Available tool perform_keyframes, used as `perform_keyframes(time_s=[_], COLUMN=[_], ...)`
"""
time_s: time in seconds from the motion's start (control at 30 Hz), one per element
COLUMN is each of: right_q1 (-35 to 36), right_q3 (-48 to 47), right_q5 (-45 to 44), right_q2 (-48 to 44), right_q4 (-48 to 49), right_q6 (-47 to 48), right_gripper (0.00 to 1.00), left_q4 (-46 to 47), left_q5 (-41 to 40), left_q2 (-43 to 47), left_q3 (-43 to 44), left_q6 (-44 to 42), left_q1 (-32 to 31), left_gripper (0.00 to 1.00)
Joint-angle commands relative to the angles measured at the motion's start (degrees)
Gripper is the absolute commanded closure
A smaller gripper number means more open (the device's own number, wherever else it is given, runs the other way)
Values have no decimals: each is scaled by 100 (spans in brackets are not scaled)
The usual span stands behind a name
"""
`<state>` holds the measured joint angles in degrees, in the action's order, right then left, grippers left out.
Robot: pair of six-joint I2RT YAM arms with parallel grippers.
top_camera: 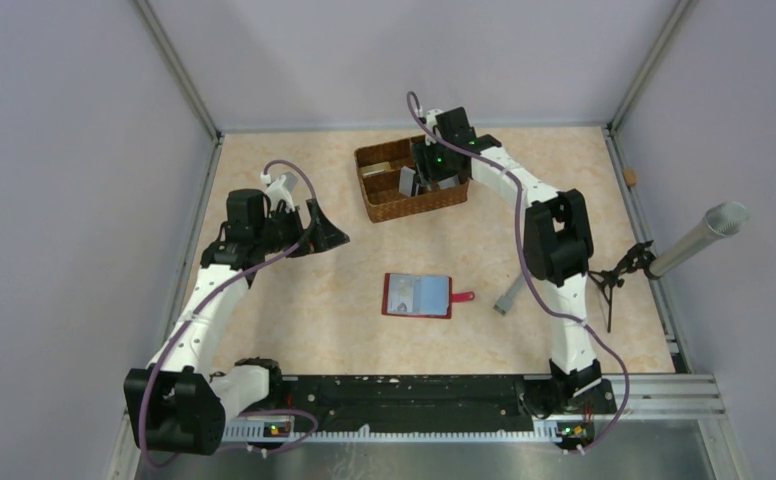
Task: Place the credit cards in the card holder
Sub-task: Move the storage box to the center of the board.
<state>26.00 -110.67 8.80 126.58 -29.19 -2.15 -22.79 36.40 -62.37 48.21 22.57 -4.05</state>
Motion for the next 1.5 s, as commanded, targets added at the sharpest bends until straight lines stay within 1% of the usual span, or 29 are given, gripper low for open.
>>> perform_keyframes(time_s=[0.0,0.1,0.33,0.53,0.63,0.73,0.83,0.87,0.93,1.0,1.17,1.27,1.37,1.47], right_q1=[10,15,19,19,28,47,54,54,59,65,63,63,63,64], right_q3=[7,0,-123,-144,-125,20,191,229,247,239,286,307,295,268], right_q5=[-115,-20,100,129,155,176,245,267,292,292,161,116,88,108], right_q2=[-234,-127,140,220,237,189,110,89,83,81,52,13,-10,-32], right_q4=[54,39,-66,-81,-64,87,289,333,363,376,403,393,361,329], right_q6=[-25,-62,-125,-138,-149,-207,-300,-330,-362,-388,-486,-513,-514,-528], right_gripper=[44,44,50,50,51,53,54,54,54,54,54,54,54,54], left_q4=[73,66,64,82,218,279,1187,1571,2184,2598,2938,3010,3197,3154], left_q5=[17,23,11,-58,-348,-1001,-1625,-1766,-1716,-1604,-1601,-1606,-1559,-1543], left_q2=[120,112,107,102,65,31,-61,-250,-727,-1332,-2533,-3058,-3476,-3930], left_q3=[61,63,62,58,45,187,-15,-95,-117,126,862,1312,1587,1962], left_q6=[-75,-77,-77,-47,148,431,1040,1252,1588,1702,1638,1549,1525,1476], left_q1=[36,36,36,36,34,28,10,10,2,-61,-202,-331,-414,-495], left_gripper=[1,1,1,1,1,1,1,2,3,5,8,8,8,9])
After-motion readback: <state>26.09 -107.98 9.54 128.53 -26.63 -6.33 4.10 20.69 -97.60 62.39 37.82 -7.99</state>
